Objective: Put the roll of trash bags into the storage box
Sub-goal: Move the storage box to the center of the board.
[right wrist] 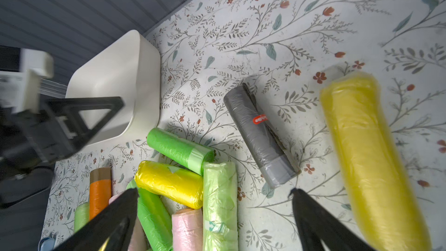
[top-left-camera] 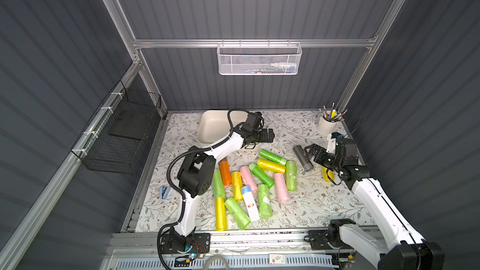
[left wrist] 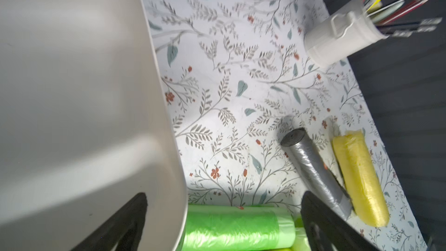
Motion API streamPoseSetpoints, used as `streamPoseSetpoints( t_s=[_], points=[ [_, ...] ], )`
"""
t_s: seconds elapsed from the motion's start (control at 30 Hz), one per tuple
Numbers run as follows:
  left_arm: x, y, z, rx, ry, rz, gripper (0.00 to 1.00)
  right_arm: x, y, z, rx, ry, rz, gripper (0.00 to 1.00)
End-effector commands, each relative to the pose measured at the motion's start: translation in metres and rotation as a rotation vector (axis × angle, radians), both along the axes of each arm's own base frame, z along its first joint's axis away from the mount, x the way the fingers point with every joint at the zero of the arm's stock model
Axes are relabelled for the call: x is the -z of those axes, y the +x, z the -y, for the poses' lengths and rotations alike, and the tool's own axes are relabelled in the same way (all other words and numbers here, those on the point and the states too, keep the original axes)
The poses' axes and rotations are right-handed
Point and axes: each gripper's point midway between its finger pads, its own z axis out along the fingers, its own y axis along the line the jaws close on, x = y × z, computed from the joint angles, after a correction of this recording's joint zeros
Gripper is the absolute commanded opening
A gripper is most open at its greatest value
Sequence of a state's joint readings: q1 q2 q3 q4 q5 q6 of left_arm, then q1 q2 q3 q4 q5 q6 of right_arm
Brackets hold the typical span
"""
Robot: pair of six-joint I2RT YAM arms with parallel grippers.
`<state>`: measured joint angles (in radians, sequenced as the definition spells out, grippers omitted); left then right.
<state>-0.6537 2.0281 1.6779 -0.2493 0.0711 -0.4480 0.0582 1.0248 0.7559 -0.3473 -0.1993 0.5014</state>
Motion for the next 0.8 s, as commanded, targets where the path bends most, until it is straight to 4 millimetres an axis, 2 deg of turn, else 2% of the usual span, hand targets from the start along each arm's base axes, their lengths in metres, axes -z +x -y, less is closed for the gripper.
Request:
streamPoseSetpoints(
  t_s=[0.0,0.23,0.3,0.4,0.6,0.77],
  points=[
    [-0.036,0.0,-0.036,-0.083,0.09,0.109,1.0,-0.005,0.014,-0.007,0.001,0.015,-0.015,0.99],
    [-0.041,-0.016,-0.098,-0.22,0.133,0.114,1.0,-0.006,0.049,-0.051,-0.063,-0.016,-0.069,0.99],
    [-0.033,-0.029,-0.119,-0.253,0.14,0.095,1.0,-0.007,0.059,-0.068,-0.092,-0.021,-0.074,0.99],
    [-0.034,-0.049,-0.141,-0.279,0.138,0.081,1.0,-0.003,0.072,-0.089,-0.119,0.011,-0.108,0.98],
    [-0.044,-0.092,-0.162,-0.3,0.064,0.055,1.0,0.003,0.094,-0.124,-0.172,0.015,-0.14,0.85],
    [-0.053,-0.109,-0.18,-0.323,0.088,0.068,1.0,0.012,0.107,-0.163,-0.245,0.053,-0.161,0.72]
  ],
)
